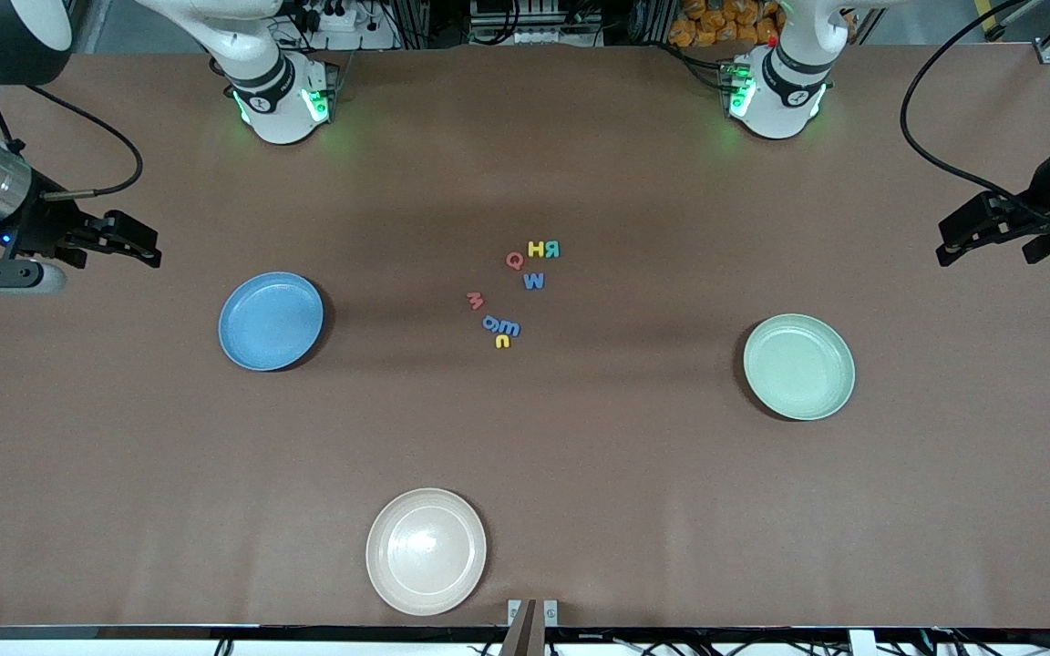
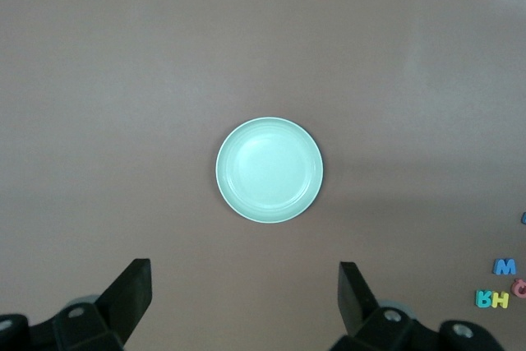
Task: Sort upper and lower case letters into plates
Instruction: 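Move the right gripper toward the letters while the left gripper follows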
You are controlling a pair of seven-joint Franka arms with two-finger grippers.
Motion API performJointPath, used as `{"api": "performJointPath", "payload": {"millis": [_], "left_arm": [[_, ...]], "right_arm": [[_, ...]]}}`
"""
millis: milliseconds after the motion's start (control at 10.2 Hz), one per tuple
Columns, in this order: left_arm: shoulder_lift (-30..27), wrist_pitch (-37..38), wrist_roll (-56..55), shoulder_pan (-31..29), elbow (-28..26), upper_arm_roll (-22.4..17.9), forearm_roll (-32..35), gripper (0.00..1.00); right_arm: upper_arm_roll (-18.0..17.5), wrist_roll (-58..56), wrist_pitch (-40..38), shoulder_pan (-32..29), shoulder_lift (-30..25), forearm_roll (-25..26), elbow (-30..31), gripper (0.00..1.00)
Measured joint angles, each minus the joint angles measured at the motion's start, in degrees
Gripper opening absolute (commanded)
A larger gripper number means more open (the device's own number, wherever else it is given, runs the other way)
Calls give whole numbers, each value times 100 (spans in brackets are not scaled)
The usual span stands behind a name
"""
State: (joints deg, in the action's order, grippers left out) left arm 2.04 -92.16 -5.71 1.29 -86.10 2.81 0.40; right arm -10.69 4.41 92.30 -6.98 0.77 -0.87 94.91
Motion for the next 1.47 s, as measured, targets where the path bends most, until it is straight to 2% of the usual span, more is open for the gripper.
{"api": "performJointPath", "payload": {"millis": [588, 882, 1078, 1275, 1471], "left_arm": [[20, -3, 0, 32, -46, 58, 0, 100], [73, -184, -13, 71, -209, 356, 0, 100], [80, -222, -15, 86, -263, 471, 0, 100], [92, -225, -59, 90, -293, 559, 0, 100], [101, -236, -98, 92, -363, 660, 0, 100]], "right_arm": [[2, -2, 2, 31, 0, -14, 9, 100], [-11, 60, 324, 742, 82, -43, 165, 100], [-23, 68, 860, 1332, 401, -51, 454, 100], [-47, 115, 1269, 1924, 964, -50, 563, 100], [-288, 129, 1731, 2062, 1427, -50, 571, 100]]}}
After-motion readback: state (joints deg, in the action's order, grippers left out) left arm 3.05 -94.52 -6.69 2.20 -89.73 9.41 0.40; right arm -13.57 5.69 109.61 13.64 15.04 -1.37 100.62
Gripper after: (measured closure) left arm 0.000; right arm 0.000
